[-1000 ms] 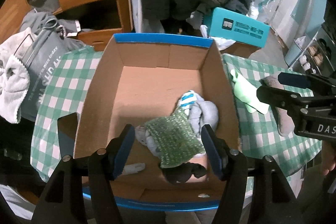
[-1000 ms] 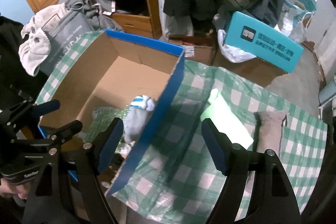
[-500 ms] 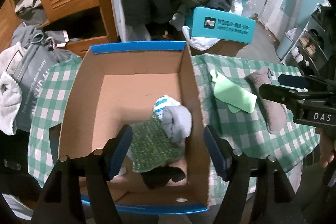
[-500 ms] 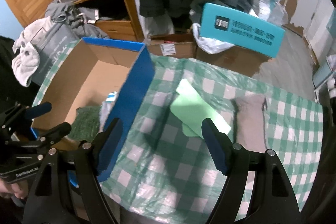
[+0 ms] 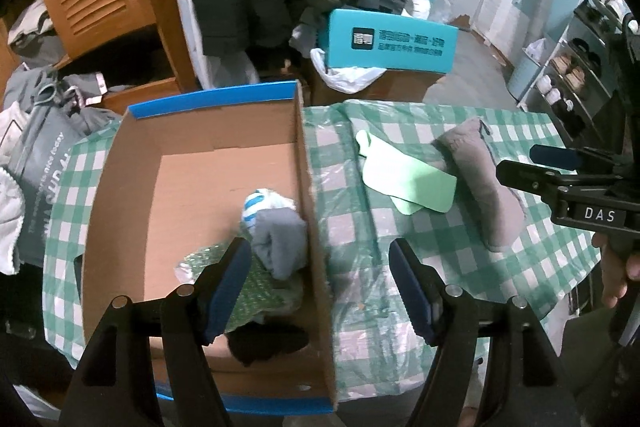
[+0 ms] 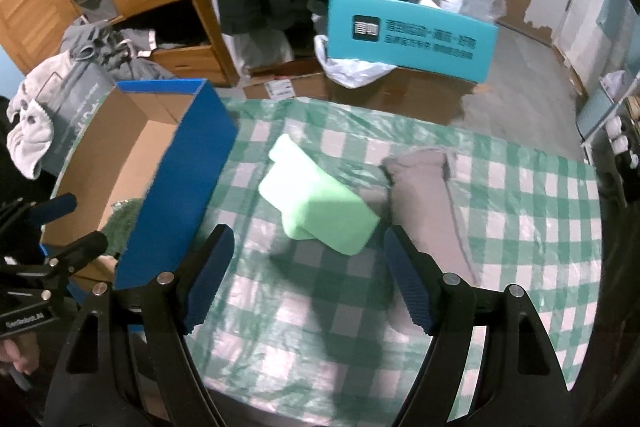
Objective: Organize soft objects
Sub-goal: 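Withdraw both grippers from the box toward the grey long sock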
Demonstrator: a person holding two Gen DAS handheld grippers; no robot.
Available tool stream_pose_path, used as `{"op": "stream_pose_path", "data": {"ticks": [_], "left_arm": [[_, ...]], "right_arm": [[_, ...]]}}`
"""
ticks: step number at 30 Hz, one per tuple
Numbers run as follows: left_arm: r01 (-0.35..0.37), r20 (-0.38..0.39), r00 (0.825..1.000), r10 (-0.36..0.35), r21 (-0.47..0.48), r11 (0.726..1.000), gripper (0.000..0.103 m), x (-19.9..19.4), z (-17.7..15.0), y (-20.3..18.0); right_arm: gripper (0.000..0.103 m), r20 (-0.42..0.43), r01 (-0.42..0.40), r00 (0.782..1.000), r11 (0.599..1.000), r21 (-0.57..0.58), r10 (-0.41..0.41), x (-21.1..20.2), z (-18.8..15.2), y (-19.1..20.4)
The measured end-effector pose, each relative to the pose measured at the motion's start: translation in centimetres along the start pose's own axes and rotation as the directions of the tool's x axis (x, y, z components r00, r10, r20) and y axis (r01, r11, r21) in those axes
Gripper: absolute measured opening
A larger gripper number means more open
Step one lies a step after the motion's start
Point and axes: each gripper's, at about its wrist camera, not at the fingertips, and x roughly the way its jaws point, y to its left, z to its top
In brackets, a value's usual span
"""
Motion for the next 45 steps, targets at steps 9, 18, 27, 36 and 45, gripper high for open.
{"op": "stream_pose_path", "data": {"ticks": [9,18,27,36,45], "left_arm": [[0.022,-0.025,0.999,-0.020,0.053,0.998,0.075,1.1,0.3,-2.9],[0.074,-0.092,0.993,-0.067,0.078,0.994,0.076,2.9,0.6,-5.3],[0.098,-0.146,0.986,-0.085,0.084,0.992,0.079,5.4,1.1,-7.1],[0.118,-0.178,0.978,-0.104,0.068,0.991,0.080,8.0,2.8,-8.7],[0.104,-0.215,0.973,-0.085,0.076,0.992,0.080,11.3,3.5,-9.5]], "right_arm": [[0.077,-0.009,0.027,1.000,0.999,0.033,-0.027,0.0,-1.2,-3.0],[0.078,-0.018,0.046,0.999,0.996,0.074,-0.045,0.1,-2.1,-6.1],[0.078,-0.053,0.065,0.997,0.994,0.091,-0.060,1.5,-2.3,-8.0],[0.078,-0.113,0.090,0.990,0.994,0.058,-0.083,4.6,-1.9,-8.8],[0.078,-0.176,0.102,0.980,0.993,0.054,-0.091,7.8,-2.0,-9.7]]}}
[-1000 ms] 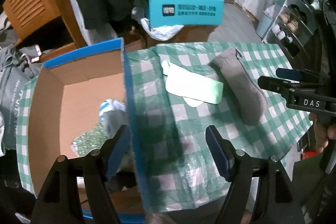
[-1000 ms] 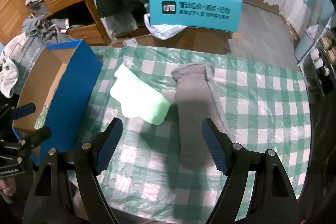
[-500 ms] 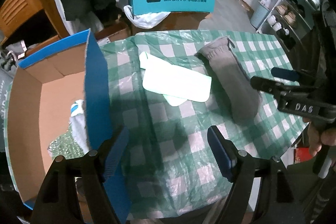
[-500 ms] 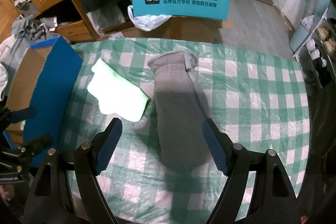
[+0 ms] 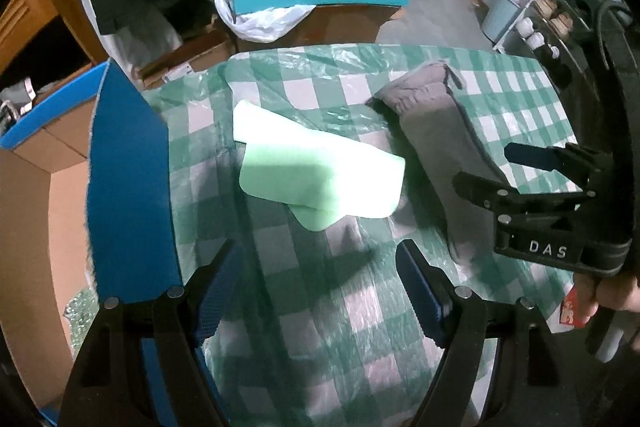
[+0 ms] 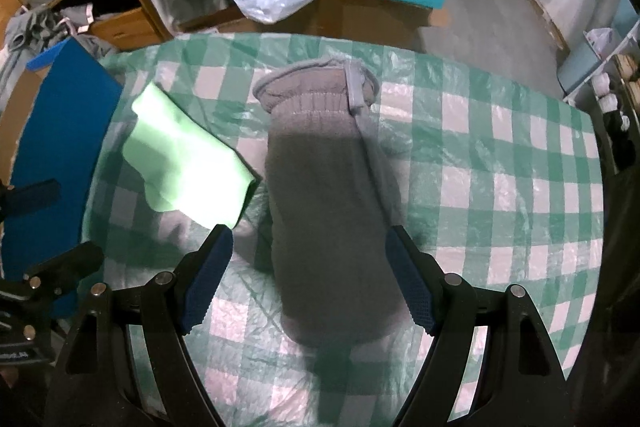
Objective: Organize soft objects
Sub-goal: 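Withdraw both grippers from the box toward the grey long sock, then grasp the grey long sock cuff with the right gripper while the left gripper grasps the light green cloth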
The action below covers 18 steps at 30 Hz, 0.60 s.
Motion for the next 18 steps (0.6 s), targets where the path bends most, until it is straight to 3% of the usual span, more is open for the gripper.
{"op": "stream_pose_path", "data": {"ticks": [10,18], "left_arm": [[0.019,-0.053,0.998,-0.023,-0.080,0.997,0.080,2.2,1.1,1.7],[0.018,-0.072,0.997,-0.023,-0.069,0.997,0.080,3.2,1.8,1.9]], "right_arm": [[0.078,-0.042,0.034,0.999,0.999,-0.016,-0.034,3.0,1.5,0.5],[0.078,-0.069,0.114,0.991,0.993,-0.038,-0.117,5.3,1.8,0.5]]}}
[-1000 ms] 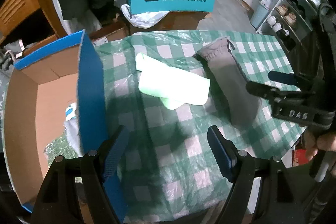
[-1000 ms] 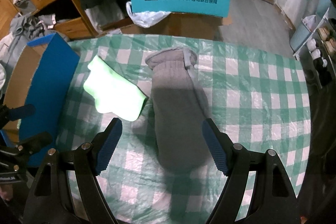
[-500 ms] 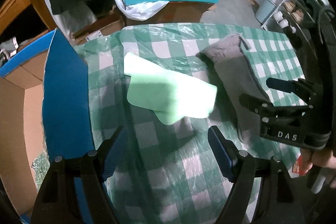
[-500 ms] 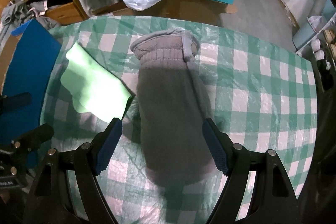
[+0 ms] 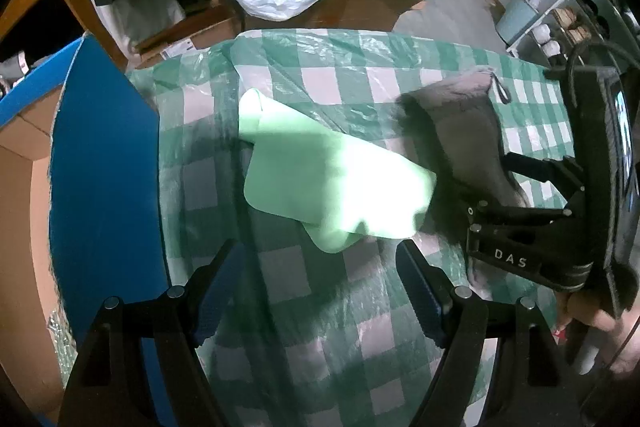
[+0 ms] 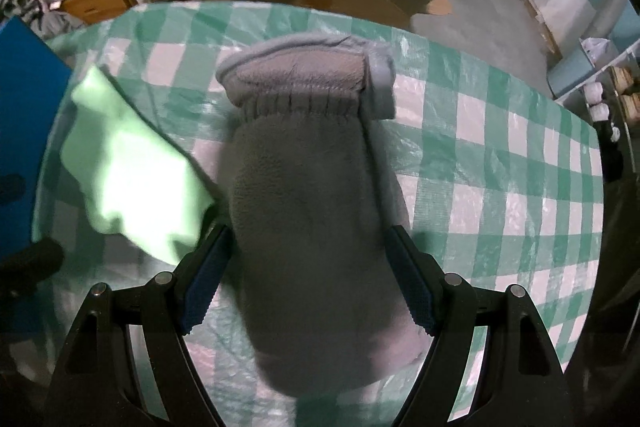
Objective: Organize soft objects
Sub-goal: 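Grasp the grey long sock cuff with the right gripper while the left gripper grasps the light green cloth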
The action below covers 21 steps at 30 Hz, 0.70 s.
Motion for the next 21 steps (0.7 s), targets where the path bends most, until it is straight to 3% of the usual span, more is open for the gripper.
{"op": "stream_pose_path", "data": {"ticks": [7,9,11,16,18,21], "left_arm": [[0.016,-0.008,1.000,-0.016,-0.051,0.999,0.080,0.8,1.0,0.6],[0.015,-0.013,1.000,-0.016,-0.057,0.998,0.080,1.3,1.4,0.4],[0.023,-0.017,1.000,-0.024,-0.060,0.998,0.080,1.9,1.7,0.2],[-0.006,-0.027,1.000,0.004,-0.076,0.997,0.080,3.3,2.5,-0.2],[-0.007,-0.020,1.000,0.005,-0.089,0.996,0.086,3.5,2.7,-0.3],[-0.024,-0.008,1.000,0.023,-0.098,0.995,0.086,3.7,3.0,-0.7]], "right_arm": [[0.076,-0.004,-0.010,1.000,1.000,0.007,0.010,1.1,-0.5,-0.6],[0.071,0.001,-0.033,0.999,0.999,0.024,0.033,1.1,-0.7,-0.8],[0.053,0.006,-0.050,0.999,0.998,0.027,0.049,1.0,-0.8,-1.0],[0.025,0.016,-0.065,0.998,0.997,0.040,0.065,0.7,-0.8,-1.4],[0.021,0.024,-0.078,0.997,0.996,0.047,0.077,0.6,-0.8,-1.8],[0.020,0.030,-0.091,0.996,0.994,0.055,0.090,0.3,-0.7,-2.1]]}}
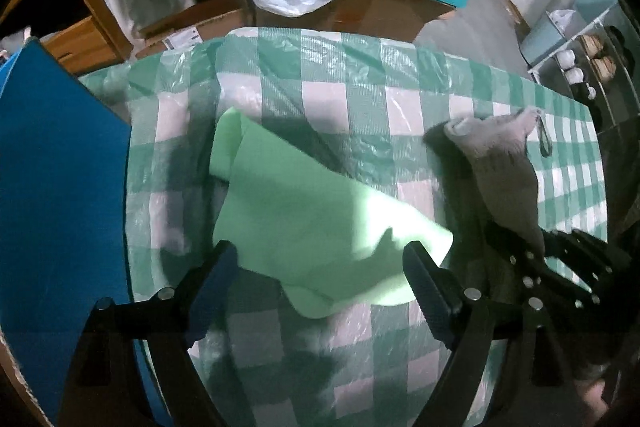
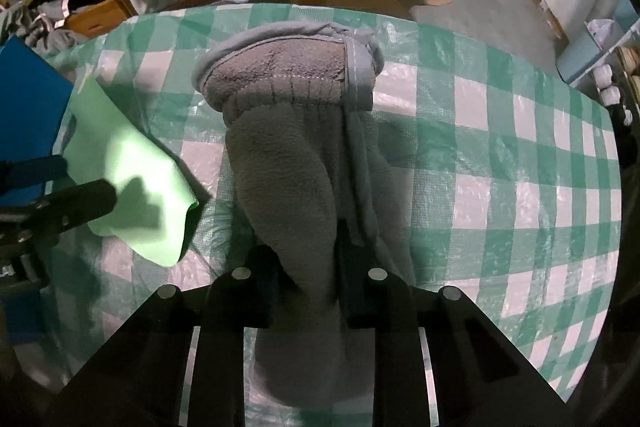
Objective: Organize soft objects
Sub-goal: 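Grasp the grey long sock cuff with the right gripper while the left gripper grasps the light green cloth, then lift the grey sock with the right gripper while the left gripper lifts the green cloth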
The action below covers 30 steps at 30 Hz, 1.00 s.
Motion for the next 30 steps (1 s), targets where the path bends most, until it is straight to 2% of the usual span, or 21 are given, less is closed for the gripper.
{"op": "stream_pose_path", "data": {"ticks": [4,10,16,19,22,25,28,30], "left_arm": [[-0.041,0.006,0.999,0.041,0.014,0.999,0.086,0.4,0.3,-0.9],[-0.139,0.021,0.990,0.138,0.043,0.989,0.090,1.2,0.4,-2.3],[-0.224,0.040,0.974,0.221,0.078,0.971,0.092,2.0,0.2,-3.5],[-0.255,0.064,0.966,0.250,0.095,0.962,0.090,2.2,0.0,-3.9],[-0.284,0.094,0.957,0.274,0.114,0.952,0.080,2.1,-0.3,-4.3],[-0.280,0.109,0.958,0.267,0.126,0.952,0.068,2.0,-0.4,-4.6],[-0.273,0.123,0.959,0.257,0.134,0.953,0.051,1.9,-0.6,-4.9],[-0.260,0.126,0.962,0.243,0.141,0.955,0.027,1.8,-0.7,-5.2]], "right_arm": [[0.020,0.006,-0.027,1.000,1.000,0.017,0.027,-0.9,0.0,0.0],[0.020,0.012,-0.068,0.998,0.997,0.038,0.068,-2.0,0.1,0.0],[0.020,0.023,-0.068,0.997,0.996,0.062,0.067,-2.9,-0.1,-0.4],[0.020,0.026,-0.074,0.997,0.994,0.082,0.072,-3.4,-0.3,-0.8],[0.020,0.033,-0.084,0.996,0.992,0.093,0.081,-3.9,-0.3,-1.0],[0.020,0.043,-0.091,0.995,0.991,0.100,0.087,-4.5,-0.5,-1.2],[0.020,0.049,-0.102,0.994,0.989,0.105,0.098,-4.8,-0.5,-1.3],[0.020,0.051,-0.105,0.994,0.989,0.108,0.100,-5.0,-0.6,-1.3]]}}
